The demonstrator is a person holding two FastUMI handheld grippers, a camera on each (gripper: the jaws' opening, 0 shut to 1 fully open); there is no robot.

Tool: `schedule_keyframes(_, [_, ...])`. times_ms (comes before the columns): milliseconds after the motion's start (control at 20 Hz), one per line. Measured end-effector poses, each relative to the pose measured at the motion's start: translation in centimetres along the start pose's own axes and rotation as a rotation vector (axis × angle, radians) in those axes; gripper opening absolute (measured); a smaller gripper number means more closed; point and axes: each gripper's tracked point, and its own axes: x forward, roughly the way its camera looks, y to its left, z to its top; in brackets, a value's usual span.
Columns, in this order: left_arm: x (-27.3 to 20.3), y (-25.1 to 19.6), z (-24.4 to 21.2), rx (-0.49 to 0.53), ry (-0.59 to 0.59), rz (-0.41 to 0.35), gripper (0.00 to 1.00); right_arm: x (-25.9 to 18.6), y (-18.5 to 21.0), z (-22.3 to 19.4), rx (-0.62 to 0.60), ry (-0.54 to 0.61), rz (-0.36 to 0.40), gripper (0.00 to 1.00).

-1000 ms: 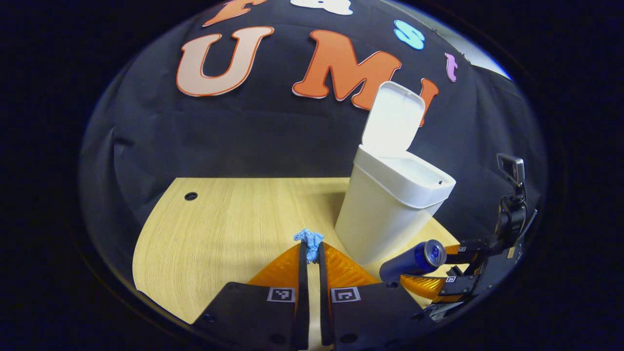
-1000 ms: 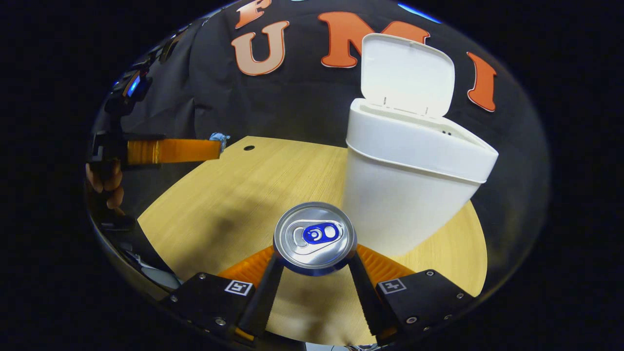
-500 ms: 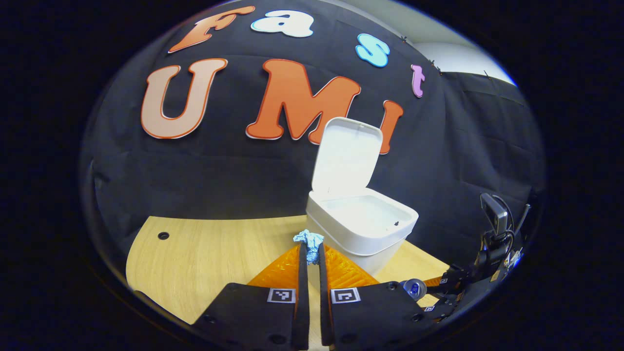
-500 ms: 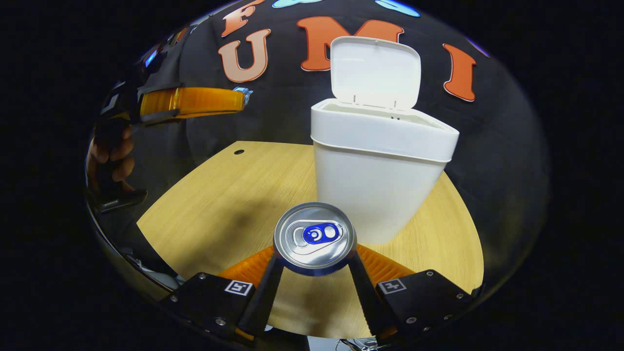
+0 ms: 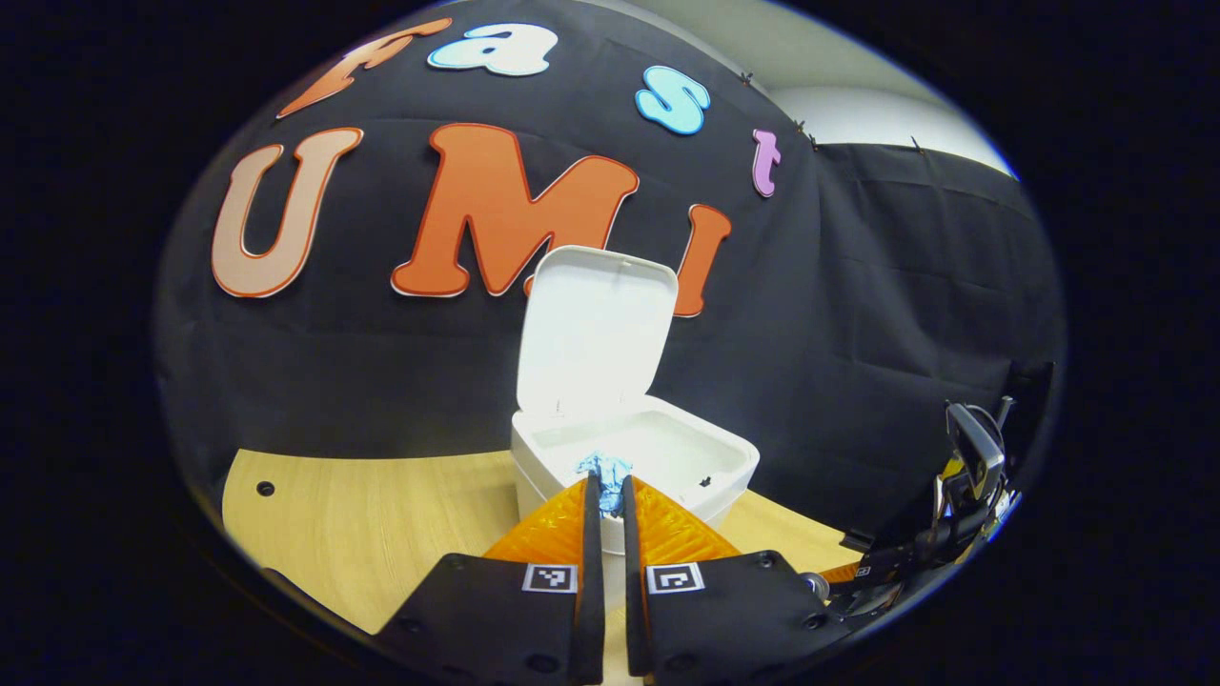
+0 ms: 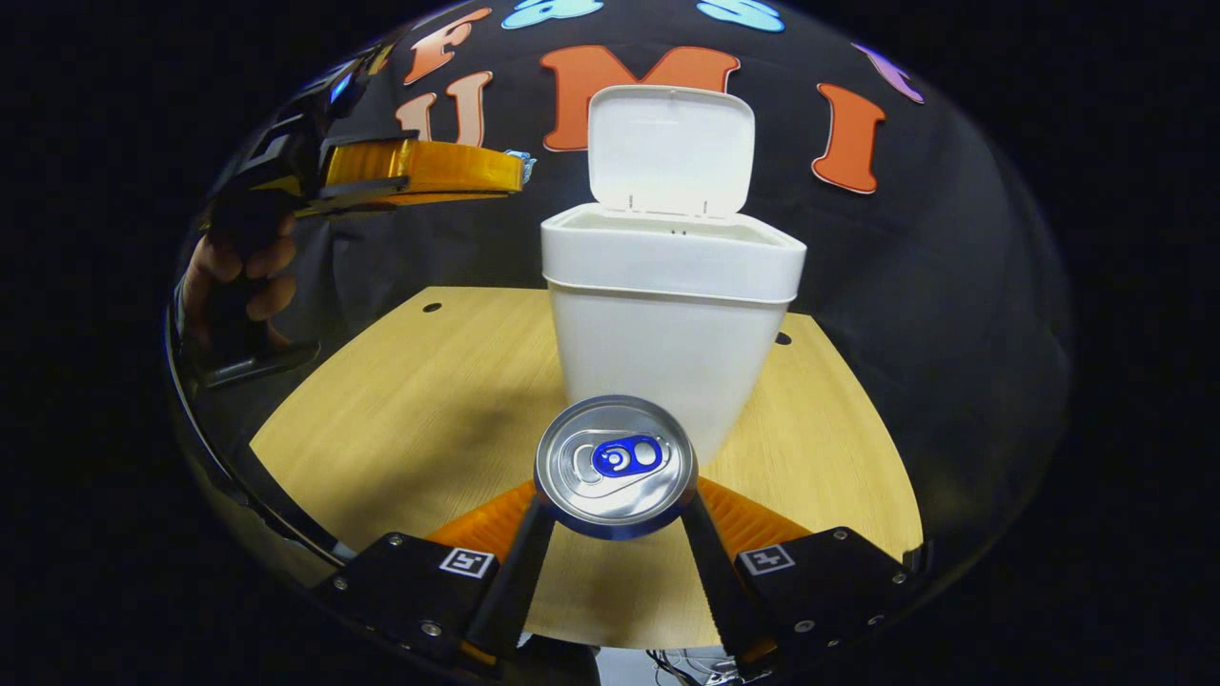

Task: Press the lid of the desktop garbage bin to open it, pick up the crumpled paper on the desktop and throw it into the bin, then pick up the pop can on the desktop and drop it into the bin, and finally close the garbage bin lid.

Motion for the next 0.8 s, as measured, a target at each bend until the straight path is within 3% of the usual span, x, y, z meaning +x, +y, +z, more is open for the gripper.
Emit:
schedule_keyframes(250, [1.9,-1.5,-0.2,0.030,0.016,-0.024,0.13,-0.1,-0.8,0.3,0.028,-0.015,-0.043,0.78])
schedule_keyframes(300, [2.2,-1.7,0.0,0.038,0.016,-0.021,0.13,0.0,-1.0,0.5,0.034,-0.019,-0.053,0.74])
schedule_keyframes(650, [4.3,-2.3,-0.4,0.073,0.040,-0.027,0.15,-0.1,-1.9,1.3,0.059,-0.046,-0.113,0.78])
schedule_keyframes(800, [4.9,-2.4,-1.0,0.062,0.066,-0.039,0.19,-0.4,-2.5,1.6,0.058,-0.055,-0.138,0.73])
